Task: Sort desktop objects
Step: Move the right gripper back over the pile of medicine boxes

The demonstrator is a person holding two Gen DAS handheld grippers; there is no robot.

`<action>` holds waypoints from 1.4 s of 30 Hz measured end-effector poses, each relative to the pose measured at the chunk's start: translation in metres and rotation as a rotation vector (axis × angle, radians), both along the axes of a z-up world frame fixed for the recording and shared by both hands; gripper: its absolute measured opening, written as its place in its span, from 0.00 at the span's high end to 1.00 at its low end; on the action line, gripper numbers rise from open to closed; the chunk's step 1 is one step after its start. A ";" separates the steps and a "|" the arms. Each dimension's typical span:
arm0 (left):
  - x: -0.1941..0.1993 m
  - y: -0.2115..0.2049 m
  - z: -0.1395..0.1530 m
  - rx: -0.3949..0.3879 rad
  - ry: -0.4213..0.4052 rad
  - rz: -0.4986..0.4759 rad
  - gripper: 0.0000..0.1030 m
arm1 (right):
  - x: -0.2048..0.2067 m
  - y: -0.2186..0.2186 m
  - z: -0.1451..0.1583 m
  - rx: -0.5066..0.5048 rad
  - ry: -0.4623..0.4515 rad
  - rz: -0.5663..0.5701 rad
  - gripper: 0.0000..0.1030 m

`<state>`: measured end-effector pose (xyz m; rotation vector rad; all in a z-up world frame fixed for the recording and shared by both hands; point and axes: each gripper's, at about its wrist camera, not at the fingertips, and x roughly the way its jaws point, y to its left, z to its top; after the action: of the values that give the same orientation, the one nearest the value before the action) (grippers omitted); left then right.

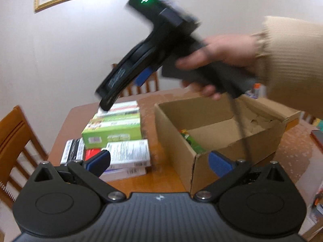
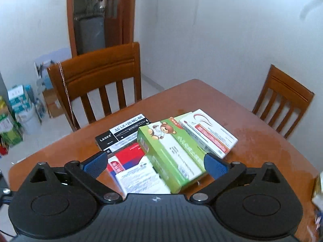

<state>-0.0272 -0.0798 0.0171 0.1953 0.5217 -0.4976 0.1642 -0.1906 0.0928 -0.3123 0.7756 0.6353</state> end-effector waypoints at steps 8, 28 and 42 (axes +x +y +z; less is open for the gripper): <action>0.057 0.014 0.006 -0.019 0.023 0.009 0.00 | 0.047 0.029 -0.028 -0.027 0.120 0.094 0.00; 0.093 0.040 -0.007 -0.252 0.180 0.044 0.00 | 0.093 0.032 -0.066 -0.050 0.277 0.155 0.00; 0.086 0.041 0.044 -0.192 -0.015 0.149 0.00 | 0.100 0.029 -0.018 -0.015 0.144 0.175 0.00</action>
<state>0.0584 -0.0389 0.0607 -0.0234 0.4669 -0.3976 0.2643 -0.1618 0.0745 -0.3535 0.8970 0.8241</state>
